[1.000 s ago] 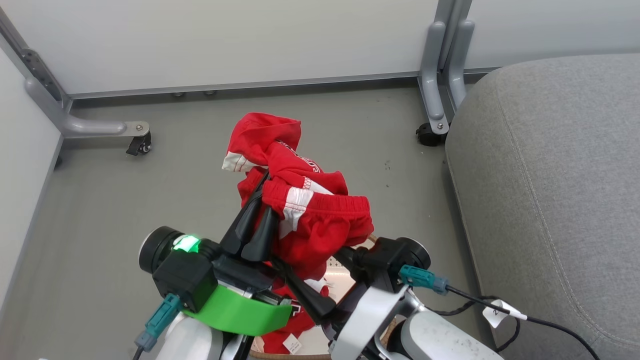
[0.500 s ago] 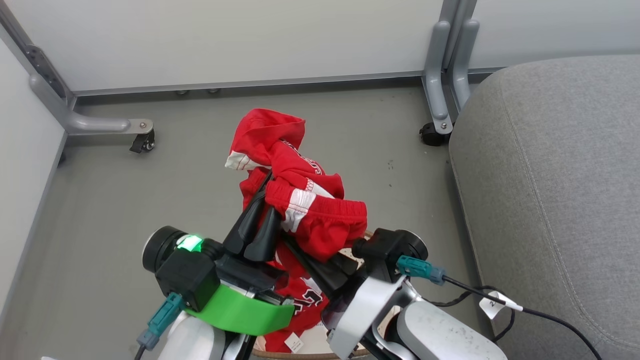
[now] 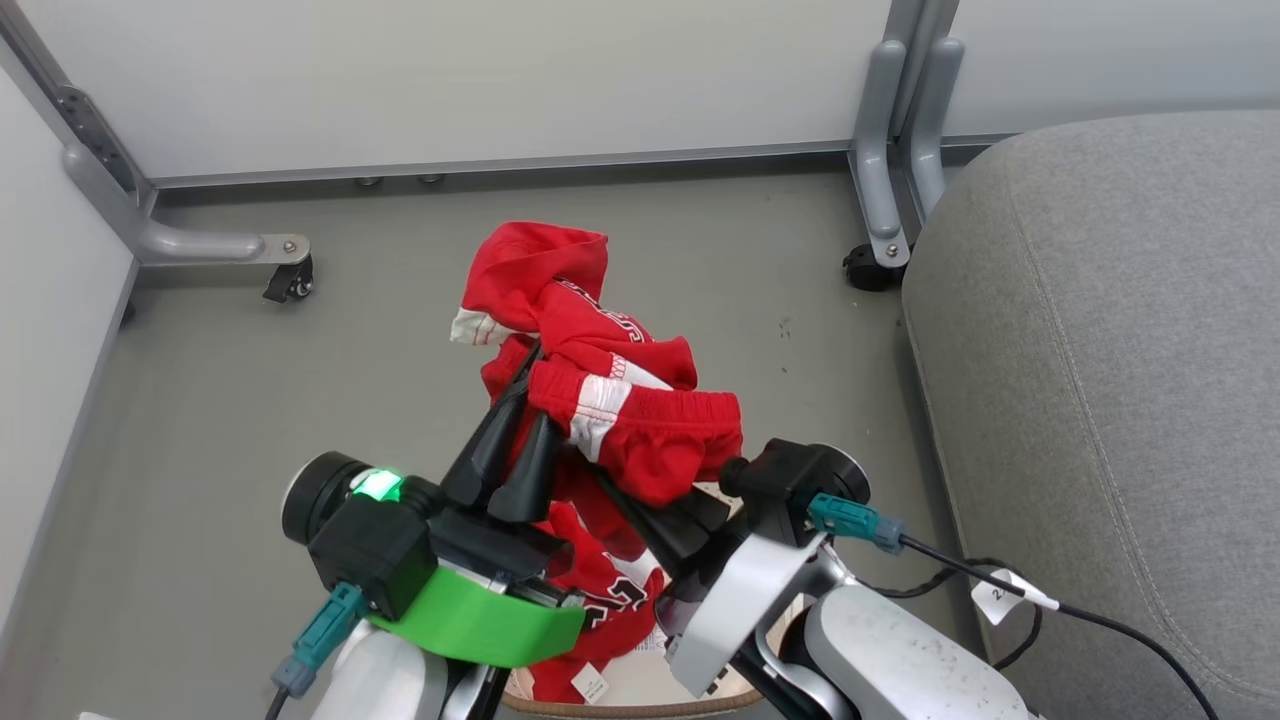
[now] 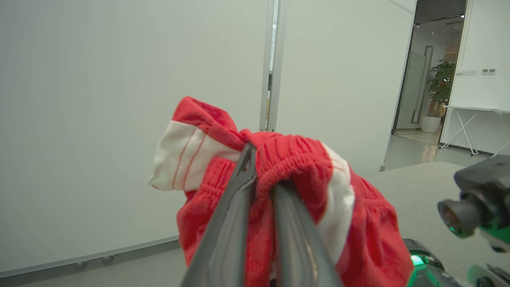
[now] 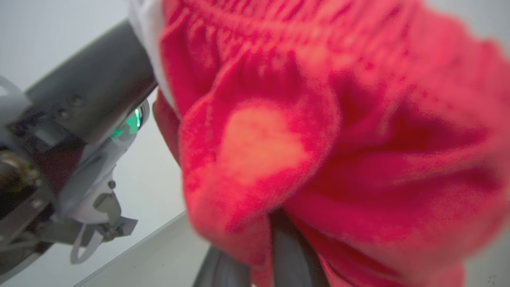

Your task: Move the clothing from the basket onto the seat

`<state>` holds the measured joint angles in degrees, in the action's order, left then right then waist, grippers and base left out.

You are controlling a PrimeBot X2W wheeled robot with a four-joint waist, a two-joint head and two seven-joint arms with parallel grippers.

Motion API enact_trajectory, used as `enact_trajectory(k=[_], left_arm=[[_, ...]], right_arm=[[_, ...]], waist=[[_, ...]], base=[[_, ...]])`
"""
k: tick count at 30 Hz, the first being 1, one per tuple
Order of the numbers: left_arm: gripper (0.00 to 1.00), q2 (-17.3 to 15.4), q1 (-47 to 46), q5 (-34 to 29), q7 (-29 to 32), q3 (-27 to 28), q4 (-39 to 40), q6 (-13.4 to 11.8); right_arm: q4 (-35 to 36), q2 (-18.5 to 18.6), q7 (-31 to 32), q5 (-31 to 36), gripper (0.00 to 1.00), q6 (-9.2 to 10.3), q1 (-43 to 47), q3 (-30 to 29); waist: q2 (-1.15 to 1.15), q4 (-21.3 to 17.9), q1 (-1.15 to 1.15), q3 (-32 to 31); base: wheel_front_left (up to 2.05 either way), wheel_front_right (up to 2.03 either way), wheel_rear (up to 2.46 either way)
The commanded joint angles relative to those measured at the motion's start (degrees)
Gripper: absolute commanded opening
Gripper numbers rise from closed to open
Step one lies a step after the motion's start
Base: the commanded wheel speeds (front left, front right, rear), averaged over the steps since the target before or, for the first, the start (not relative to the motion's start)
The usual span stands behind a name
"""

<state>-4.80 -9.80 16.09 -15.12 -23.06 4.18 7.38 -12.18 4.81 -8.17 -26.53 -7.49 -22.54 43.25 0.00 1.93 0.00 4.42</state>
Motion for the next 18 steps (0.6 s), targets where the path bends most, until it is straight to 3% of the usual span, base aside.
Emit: enact_trajectory(k=[1,7,18], left_arm=[[1.0,-0.13,-1.04,-0.69,-0.04,0.38,0.43,0.01],[1.0,-0.78,0.59,-1.78,-0.03,0.13,1.03,0.05],[1.0,-5.3,4.85,-3.0,1.47,-4.28,-0.14,0.12]], right_arm=[[-0.04,0.34,-0.57,0.37,0.0,0.0,-0.81,-0.41],[-0.32,0.31,-0.87,1.4,0.0,0.0,-1.42,-1.8],[-2.21,0.95,-1.62,2.82,0.0,0.0,-1.86,-5.38]], waist=[[0.0,0.09,0.0,0.11],[0.0,0.22,0.0,0.18],[0.0,0.68,0.0,0.92]], base=[[0.0,0.0,0.0],[0.0,0.0,0.0],[0.0,0.0,0.0]])
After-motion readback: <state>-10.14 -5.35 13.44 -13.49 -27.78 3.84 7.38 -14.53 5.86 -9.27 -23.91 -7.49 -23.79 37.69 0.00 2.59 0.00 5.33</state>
